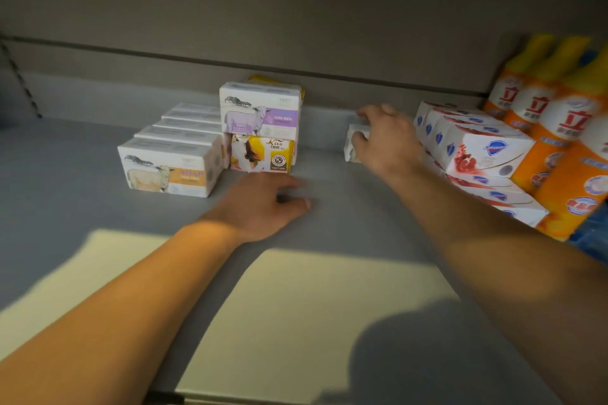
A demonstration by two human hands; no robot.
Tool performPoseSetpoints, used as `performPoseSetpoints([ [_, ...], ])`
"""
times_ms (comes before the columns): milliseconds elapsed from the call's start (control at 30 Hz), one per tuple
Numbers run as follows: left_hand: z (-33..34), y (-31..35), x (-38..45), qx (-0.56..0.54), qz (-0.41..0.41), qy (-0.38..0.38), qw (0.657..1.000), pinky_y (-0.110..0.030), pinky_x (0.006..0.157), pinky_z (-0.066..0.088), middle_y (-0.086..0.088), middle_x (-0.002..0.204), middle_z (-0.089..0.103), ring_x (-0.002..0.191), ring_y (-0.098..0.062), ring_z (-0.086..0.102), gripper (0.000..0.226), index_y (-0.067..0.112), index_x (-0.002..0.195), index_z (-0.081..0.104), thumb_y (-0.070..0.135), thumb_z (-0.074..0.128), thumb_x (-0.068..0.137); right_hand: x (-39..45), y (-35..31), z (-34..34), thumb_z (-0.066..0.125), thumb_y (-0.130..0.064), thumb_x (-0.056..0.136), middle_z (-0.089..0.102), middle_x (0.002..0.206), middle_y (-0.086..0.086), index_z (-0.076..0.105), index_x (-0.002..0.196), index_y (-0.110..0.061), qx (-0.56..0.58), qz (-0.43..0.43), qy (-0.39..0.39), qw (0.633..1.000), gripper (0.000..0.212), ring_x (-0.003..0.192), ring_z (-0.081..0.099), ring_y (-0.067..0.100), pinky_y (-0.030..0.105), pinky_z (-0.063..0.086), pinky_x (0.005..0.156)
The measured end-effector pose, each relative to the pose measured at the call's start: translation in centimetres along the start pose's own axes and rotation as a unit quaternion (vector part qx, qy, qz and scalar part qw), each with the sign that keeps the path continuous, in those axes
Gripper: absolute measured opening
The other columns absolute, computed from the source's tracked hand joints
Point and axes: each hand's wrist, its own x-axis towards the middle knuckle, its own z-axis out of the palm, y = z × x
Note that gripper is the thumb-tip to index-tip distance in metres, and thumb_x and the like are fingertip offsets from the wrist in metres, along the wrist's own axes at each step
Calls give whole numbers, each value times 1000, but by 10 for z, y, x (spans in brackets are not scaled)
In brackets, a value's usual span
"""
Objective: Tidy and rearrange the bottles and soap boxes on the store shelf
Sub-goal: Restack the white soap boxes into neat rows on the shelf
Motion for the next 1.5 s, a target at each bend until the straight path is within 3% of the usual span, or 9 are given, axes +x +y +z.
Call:
performPoseSetpoints([
  [133, -12, 0, -4, -97, -26, 66, 993, -13, 84, 39, 11, 103, 70, 101, -5, 63, 24, 23, 109, 70, 29, 65, 86, 2, -55, -17, 65, -31, 83, 62, 116, 8, 63, 122, -19, 200, -63, 54, 976, 40, 101, 62, 26, 29, 45, 87],
  [333, -27, -4, -6, -207, -55, 219, 952, -15, 72, 46, 6, 81, 71, 73, -2, 62, 6, 26, 85, 70, 22, 66, 85, 12, -102, -9, 73, -40, 80, 46, 136, 4, 47, 141, -24, 99, -125, -57, 986, 68, 123, 43, 28, 37, 42, 100],
  [567, -30, -9, -2, -260, -66, 290, 919, -34, 78, 54, 4, 84, 72, 79, -12, 67, 11, 20, 94, 68, 26, 63, 86, 3, -115, 6, 78, -30, 76, 51, 127, 1, 50, 129, -22, 15, -138, 49, 989, 60, 118, 41, 26, 34, 33, 89],
  [767, -27, -7, -2, -259, -63, 302, 915, -38, 75, 54, 7, 84, 68, 75, -17, 67, 19, 24, 103, 62, 33, 63, 86, -8, -107, -13, 78, -14, 75, 50, 115, -4, 55, 114, -25, 235, -68, 60, 968, 46, 100, 55, 17, 25, 40, 79],
  [933, -25, 6, -7, -399, -76, 217, 888, -47, 76, 58, 3, 94, 66, 80, -27, 70, 43, 26, 115, 56, 45, 65, 78, -44, -69, -52, 76, -23, 78, 67, 93, -18, 61, 97, -35, 441, 63, 2, 895, 27, 81, 61, -5, 14, 48, 69],
  [1067, -11, 17, -12, -524, -72, 18, 849, -44, 71, 60, -8, 107, 70, 94, -24, 70, 17, 20, 106, 66, 27, 63, 91, -90, -46, -62, 71, -26, 80, 71, 87, -19, 68, 91, -36, 490, 112, -65, 862, 15, 81, 66, 1, 23, 49, 74],
  [1167, -4, 17, -17, -523, -49, -91, 846, -47, 76, 59, -11, 107, 72, 98, -26, 70, 28, 14, 112, 65, 22, 67, 85, -111, -38, -55, 70, -15, 87, 73, 91, -11, 68, 97, -28, 513, 158, -78, 840, 16, 89, 69, 9, 31, 54, 79],
  [1367, -2, 14, -15, -535, -43, -46, 843, -47, 77, 57, -17, 111, 70, 101, -31, 68, 50, 7, 117, 62, 27, 71, 73, -111, -41, -46, 71, -19, 87, 71, 83, -14, 67, 107, -22, 571, 218, -100, 785, 21, 92, 68, 17, 49, 53, 95],
  [1500, -1, 14, -13, -545, -33, -7, 838, -46, 77, 58, -16, 111, 70, 99, -31, 69, 51, 6, 118, 61, 29, 71, 73, -108, -36, -45, 70, -18, 88, 75, 87, -5, 65, 104, -19, 609, 204, -147, 753, 17, 88, 72, 17, 41, 61, 72],
])
